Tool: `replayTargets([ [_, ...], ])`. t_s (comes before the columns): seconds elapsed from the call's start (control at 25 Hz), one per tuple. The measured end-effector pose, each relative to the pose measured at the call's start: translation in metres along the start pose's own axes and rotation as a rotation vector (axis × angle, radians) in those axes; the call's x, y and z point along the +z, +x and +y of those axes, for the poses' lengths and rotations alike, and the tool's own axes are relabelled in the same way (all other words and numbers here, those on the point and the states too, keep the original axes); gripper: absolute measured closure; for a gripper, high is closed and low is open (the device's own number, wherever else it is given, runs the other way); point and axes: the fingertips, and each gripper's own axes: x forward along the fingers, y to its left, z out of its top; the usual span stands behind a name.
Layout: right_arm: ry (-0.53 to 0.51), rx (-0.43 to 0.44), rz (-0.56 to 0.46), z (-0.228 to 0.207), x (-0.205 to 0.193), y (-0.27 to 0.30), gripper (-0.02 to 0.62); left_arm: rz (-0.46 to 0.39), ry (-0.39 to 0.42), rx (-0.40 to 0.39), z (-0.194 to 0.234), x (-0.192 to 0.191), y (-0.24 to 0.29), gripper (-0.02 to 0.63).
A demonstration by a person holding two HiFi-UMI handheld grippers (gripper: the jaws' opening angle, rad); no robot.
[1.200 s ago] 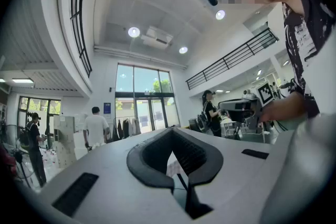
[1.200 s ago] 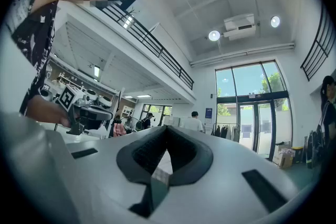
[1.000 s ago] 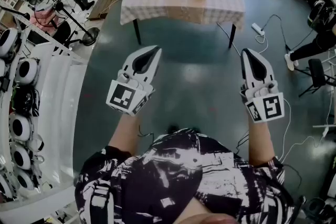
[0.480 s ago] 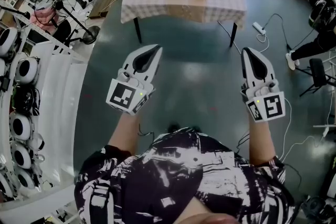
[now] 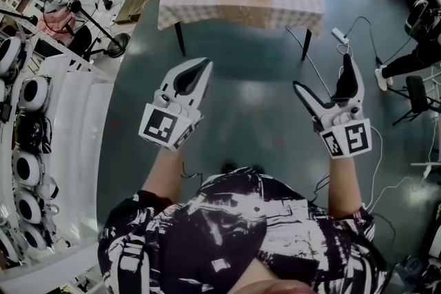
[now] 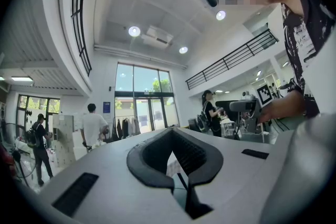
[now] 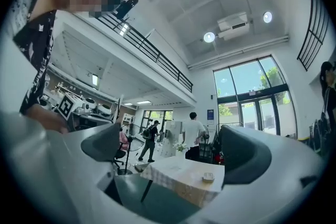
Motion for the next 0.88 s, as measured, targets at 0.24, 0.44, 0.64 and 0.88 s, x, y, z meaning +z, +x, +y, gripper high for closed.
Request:
replayTargets([
  [0.24,-0.018,0.014,0.032,0.014,-0.01,0.012,0.02,-0.002,-0.012,-0.01,0.014,-0.011,-0.005,0.606],
  [0.44,-0.031,-0.01,0.052,0.027,-0.015,0.033,0.02,-0.001,-0.017,-0.02,0.043,-0.023,-0.015,0.606],
  [0.64,-0.047,-0.039,0.067,0.052,-0.024,0.045,0.02,0.008,-0.022,-0.029,0.077,-0.043,-0.029,0.606],
  [0.88,-0.043,-0.038,0.087,0.033,-0.036,0.065,0.02,0.012,-0.02,-0.037,0.095,-0.049,-0.002,0.606],
])
